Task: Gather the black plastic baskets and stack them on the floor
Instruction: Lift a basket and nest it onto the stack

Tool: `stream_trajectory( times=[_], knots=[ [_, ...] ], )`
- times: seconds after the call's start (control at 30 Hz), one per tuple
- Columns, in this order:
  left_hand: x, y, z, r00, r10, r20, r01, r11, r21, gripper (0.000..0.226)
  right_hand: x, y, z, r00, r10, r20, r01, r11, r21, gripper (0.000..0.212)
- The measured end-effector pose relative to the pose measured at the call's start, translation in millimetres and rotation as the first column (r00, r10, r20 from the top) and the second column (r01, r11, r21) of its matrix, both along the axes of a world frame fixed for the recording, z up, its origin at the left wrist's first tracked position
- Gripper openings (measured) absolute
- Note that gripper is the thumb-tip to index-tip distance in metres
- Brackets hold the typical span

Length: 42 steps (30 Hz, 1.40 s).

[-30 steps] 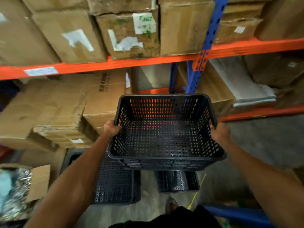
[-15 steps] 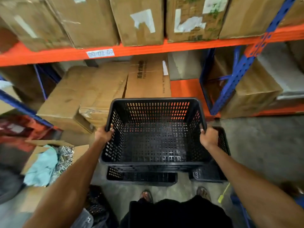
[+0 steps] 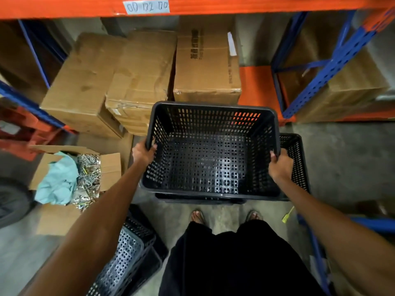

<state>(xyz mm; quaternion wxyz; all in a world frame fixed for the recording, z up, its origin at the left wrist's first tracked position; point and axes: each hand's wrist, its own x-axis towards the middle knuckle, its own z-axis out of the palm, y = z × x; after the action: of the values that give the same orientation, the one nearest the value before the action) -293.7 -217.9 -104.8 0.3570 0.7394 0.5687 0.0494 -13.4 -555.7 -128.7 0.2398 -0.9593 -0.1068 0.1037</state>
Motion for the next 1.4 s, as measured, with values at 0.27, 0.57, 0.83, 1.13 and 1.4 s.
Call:
stream_trajectory(
  times=[0.27,0.57,0.83,1.13,1.4],
  knots=[
    [-9,11,-28,0.999,0.043,0.025,-0.042,0.998,-0.035,0.044,-6,13,-14,0.999,0.017,0.038,-0.015,0.999,-0.031,0.027],
    [-37,17,-60,0.998,0.047,0.033,-0.042,0.99,-0.132,0.044,-13,29,-36,0.994,0.105,-0.007,-0.105,0.993,-0.062,0.027],
    [-36,24,-70,0.999,-0.025,0.022,0.028,0.992,-0.119,0.044,-21,27,-54,0.998,0.055,0.035,-0.053,0.997,-0.063,0.028],
    [-36,28,-74,0.999,-0.014,0.03,0.018,0.992,-0.126,0.042,-22,28,-62,0.998,0.04,0.05,-0.038,0.999,-0.03,0.029],
    [-45,13,-73,1.0,0.0,0.018,0.002,0.995,-0.099,0.042,-22,19,-59,0.978,0.073,-0.194,-0.097,0.989,-0.113,0.04]
  ],
)
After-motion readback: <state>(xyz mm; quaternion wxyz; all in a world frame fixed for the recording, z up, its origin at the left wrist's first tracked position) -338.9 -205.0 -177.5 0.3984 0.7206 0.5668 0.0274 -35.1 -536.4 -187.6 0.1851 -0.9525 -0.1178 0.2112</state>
